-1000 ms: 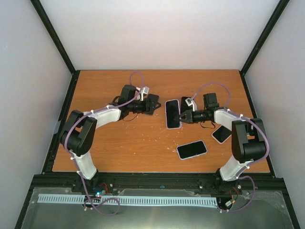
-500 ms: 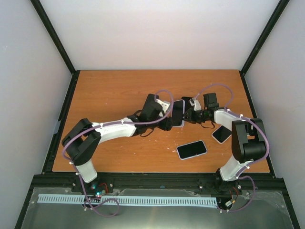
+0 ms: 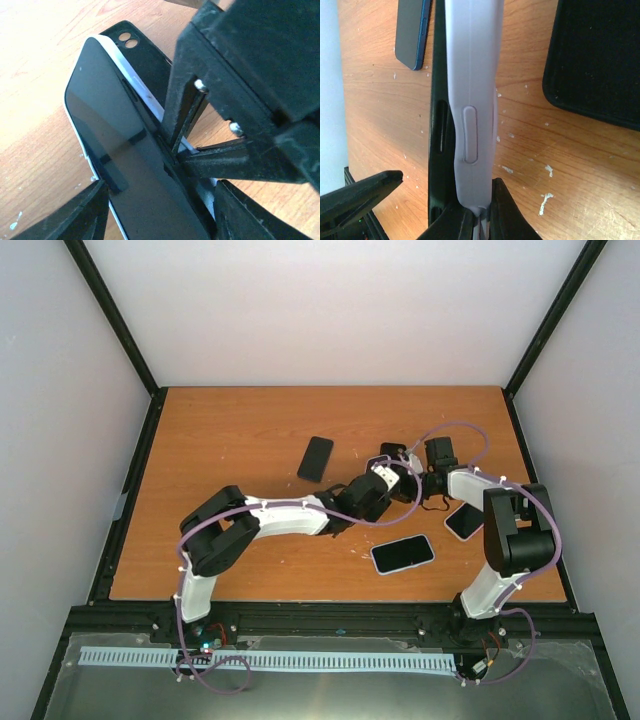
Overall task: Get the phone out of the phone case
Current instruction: Remove the phone case from the phone.
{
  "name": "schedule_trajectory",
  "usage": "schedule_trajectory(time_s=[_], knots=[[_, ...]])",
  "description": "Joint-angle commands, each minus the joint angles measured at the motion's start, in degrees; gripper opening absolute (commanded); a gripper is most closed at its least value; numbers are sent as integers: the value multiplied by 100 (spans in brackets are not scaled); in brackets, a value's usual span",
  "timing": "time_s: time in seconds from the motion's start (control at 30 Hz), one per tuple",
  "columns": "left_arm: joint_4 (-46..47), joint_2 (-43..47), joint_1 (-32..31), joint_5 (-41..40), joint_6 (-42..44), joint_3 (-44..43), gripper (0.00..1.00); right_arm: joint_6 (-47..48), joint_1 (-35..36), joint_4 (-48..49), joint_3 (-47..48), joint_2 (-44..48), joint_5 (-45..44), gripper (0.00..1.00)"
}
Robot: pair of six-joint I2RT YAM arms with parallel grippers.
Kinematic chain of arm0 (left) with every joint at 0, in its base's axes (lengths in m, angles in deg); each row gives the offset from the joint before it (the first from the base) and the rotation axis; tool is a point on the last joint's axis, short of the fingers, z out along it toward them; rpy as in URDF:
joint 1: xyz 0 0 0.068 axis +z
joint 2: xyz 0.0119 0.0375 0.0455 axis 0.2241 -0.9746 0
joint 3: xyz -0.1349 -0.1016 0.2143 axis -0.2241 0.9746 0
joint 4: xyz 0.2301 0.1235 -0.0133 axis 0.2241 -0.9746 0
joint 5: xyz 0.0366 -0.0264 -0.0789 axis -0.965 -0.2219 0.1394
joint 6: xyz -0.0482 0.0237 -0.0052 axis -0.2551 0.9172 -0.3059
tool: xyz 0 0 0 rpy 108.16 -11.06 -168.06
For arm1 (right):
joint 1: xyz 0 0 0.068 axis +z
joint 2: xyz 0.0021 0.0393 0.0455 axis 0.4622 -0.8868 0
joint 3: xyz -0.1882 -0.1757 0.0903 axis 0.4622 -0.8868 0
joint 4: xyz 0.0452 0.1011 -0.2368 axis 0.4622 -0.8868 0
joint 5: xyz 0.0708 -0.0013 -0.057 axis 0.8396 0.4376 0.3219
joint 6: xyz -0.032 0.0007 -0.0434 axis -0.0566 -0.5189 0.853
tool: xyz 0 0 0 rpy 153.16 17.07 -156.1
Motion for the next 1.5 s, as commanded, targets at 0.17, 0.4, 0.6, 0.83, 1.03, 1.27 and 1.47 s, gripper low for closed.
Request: schedule_trajectory(time_s=[0.17,0.4,0.6,0.83,1.03,1.27,1.47], knots=[[-7,-307,-177,-1038,733,-326,50,-74,-8,68,161,-77,337,3],[298,-257,-226,-1583,1161,9,50,-90,-8,30,189,-160,397,3],[467,-112,-240,-1700,1267,437,57,-91,-14,21,204,-182,407,3],[726,-120,-376,-2113,1677,737,56,-234,-20,69,204,-213,592,3],[1089,-190,-521,-2280,2060,805,54,-358,-25,143,183,-211,875,3],[1515,-215,-522,-2746,2306,844,40,-348,-25,144,156,-154,932,3],[2007,-37,-522,-2975,2559,926,18,-306,-25,109,178,-221,985,3]])
